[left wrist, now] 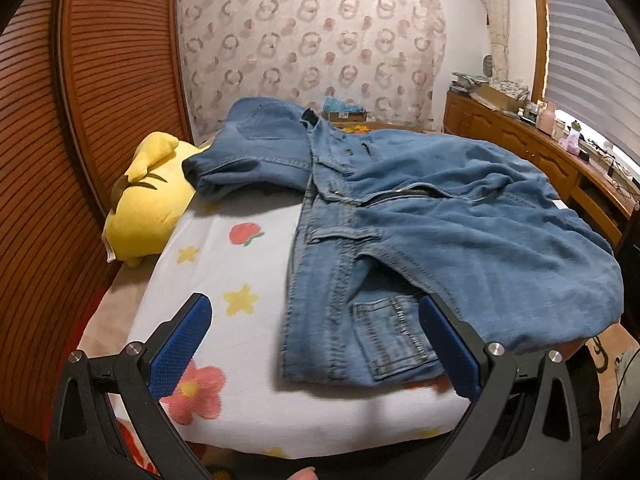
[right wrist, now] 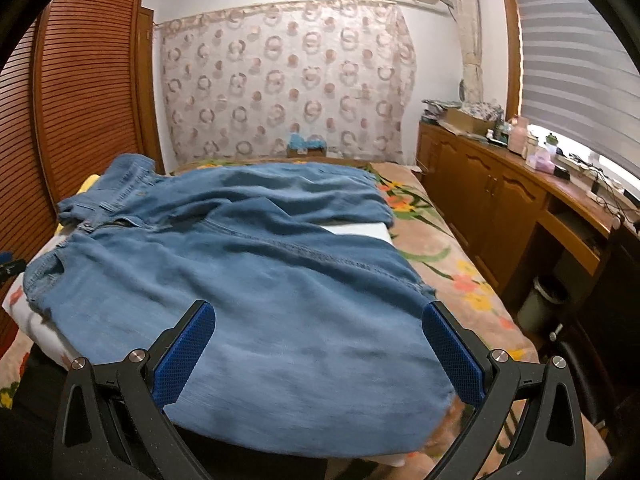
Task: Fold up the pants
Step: 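Move the right tool to the jeans leg hem and close on it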
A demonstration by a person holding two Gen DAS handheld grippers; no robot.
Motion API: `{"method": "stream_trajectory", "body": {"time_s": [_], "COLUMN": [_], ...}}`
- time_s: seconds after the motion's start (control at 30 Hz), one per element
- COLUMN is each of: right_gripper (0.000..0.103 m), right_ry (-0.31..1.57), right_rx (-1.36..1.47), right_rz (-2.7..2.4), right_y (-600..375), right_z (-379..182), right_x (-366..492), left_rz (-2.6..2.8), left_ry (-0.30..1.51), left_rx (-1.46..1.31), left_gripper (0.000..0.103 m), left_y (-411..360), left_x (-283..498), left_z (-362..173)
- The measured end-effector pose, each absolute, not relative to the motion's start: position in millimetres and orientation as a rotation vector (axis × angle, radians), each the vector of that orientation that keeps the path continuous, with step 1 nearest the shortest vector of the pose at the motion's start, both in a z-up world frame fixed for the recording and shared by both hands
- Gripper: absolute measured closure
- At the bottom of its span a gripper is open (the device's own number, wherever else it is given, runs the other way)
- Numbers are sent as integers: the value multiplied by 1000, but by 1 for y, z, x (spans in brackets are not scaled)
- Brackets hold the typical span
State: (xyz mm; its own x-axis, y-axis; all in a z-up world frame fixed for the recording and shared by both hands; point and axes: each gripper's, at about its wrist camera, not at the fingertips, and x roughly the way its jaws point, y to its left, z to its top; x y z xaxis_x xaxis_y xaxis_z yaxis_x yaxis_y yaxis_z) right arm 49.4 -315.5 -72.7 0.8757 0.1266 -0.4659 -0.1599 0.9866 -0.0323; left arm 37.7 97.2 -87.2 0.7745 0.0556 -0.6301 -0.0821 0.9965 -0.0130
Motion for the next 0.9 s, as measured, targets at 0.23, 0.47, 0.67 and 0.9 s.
{"method": "stream_trajectory", "body": {"time_s": [0.23,0.47,0.67,0.9], "right_gripper": [0,0,0,0], "right_ry": [518,536,575,637], "right_rx": [-56,-55,-55,-5], "right_rz": [116,89,56,43], "right_y": [-314,-317,-328,-341], "right_z": [-70,-62,-67,-69], "right_x": [49,44,42,40], "left_rz": [44,23,25,31], "left_ry": [730,773,786,795], "left_rx": [-79,-104,-101,-83], "left_gripper": [24,37,37,37], "left_y": [111,115,116,114], "left_x": [40,41,44,47], "left_z": [-106,-123,-129,-130]}}
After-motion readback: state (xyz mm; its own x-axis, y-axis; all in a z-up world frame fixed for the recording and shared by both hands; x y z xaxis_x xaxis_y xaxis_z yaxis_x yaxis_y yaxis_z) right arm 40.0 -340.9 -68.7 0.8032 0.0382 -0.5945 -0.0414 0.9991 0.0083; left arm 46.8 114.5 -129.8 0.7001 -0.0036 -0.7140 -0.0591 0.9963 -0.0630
